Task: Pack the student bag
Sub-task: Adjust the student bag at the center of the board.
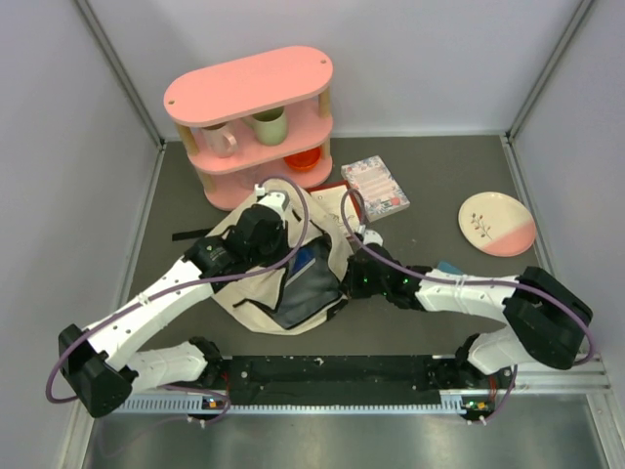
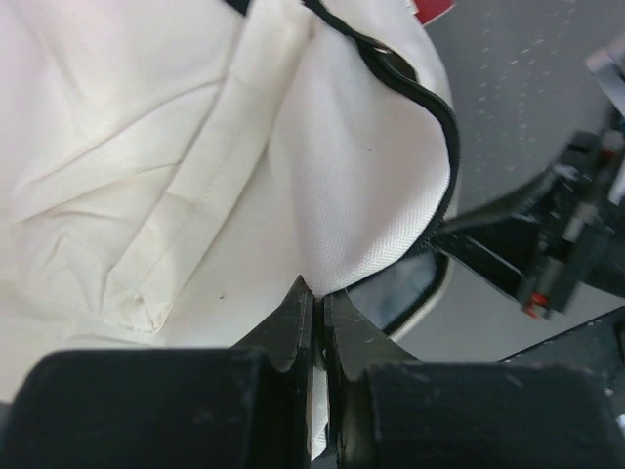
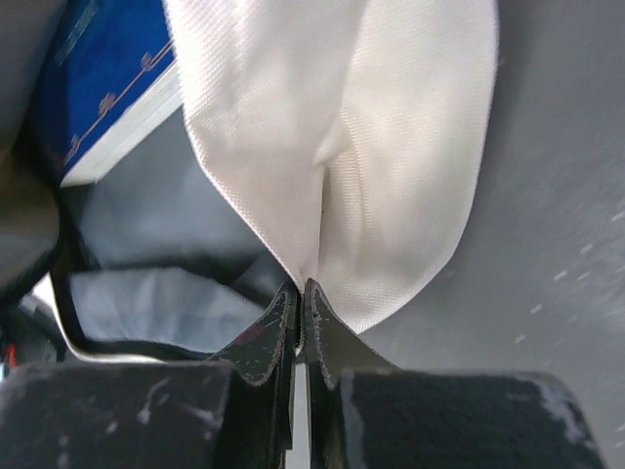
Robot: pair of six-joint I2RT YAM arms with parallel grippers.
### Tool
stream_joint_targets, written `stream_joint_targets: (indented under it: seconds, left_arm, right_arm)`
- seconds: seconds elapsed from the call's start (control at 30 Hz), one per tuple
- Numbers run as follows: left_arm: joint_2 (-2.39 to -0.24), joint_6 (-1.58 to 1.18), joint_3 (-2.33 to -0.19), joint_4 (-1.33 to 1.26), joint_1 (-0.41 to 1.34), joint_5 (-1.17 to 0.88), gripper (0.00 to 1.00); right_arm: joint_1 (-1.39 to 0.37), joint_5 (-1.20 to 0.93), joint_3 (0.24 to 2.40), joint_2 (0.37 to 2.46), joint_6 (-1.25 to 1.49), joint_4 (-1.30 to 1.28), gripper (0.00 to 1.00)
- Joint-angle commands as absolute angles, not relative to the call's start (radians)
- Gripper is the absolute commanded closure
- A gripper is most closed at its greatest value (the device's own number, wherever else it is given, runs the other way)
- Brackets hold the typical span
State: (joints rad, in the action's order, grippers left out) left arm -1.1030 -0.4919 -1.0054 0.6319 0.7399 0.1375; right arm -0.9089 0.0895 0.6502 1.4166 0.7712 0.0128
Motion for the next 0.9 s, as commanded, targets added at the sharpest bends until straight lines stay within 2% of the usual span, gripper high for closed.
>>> stream_joint_targets:
  seconds: [0.0,0.13,0.23,0.3,0.33,0.37,0.4,0.47,0.5,0.53,0.7,0.87]
  left_arm:
    - [-1.065,-0.456,-1.066,0.739,0.727,0.288,1.0]
    - [-1.046,-0.434,-1.108,0.778,0.719,0.31,1.0]
    - [-1.035,-0.405,-1.095,0.767,0.718,0.269,1.0]
    - [-1.032,-0.379,-1.078,0.752,0.718,0.227,1.0]
    - [-1.029,-0.377,-1.075,0.752,0.718,0.203,0.97]
    - [-1.025,-0.379,-1.072,0.75,0.719,0.189,0.91]
    - [-1.019,-0.379,-1.074,0.75,0.718,0.18,0.74]
    - [-0.999,-0.385,-1.083,0.749,0.718,0.178,0.56]
    - [-0.991,-0.385,-1.101,0.746,0.718,0.178,0.47]
    - [-0.973,-0.388,-1.112,0.738,0.718,0.178,0.31]
    - [-0.925,-0.382,-1.157,0.606,0.718,0.146,0.06]
    - [-1.034,-0.357,-1.196,0.499,0.718,0.068,0.01]
  right_arm:
    - [-1.021,0.003,0.6,1.341,0.845,0.067,1.0]
    - [-1.074,-0.037,0.577,1.31,0.882,0.078,1.0]
    - [-1.072,0.076,0.575,1.251,0.907,-0.03,1.0]
    - [-1.071,0.145,0.581,1.197,0.902,-0.089,0.72]
    - [-1.071,0.216,0.584,1.166,0.9,-0.138,0.54]
    - [-1.069,0.251,0.584,1.084,0.894,-0.155,0.32]
    - [-1.068,0.285,0.584,1.044,0.885,-0.17,0.27]
    - [-1.048,0.402,0.587,0.917,0.871,-0.231,0.17]
    - [-1.034,0.432,0.589,0.873,0.87,-0.25,0.15]
    - [-1.004,0.46,0.588,0.838,0.865,-0.267,0.13]
    - [-0.708,0.313,0.598,0.762,0.812,-0.276,0.1]
    - [-0.467,0.111,0.692,0.922,0.758,-0.252,0.09]
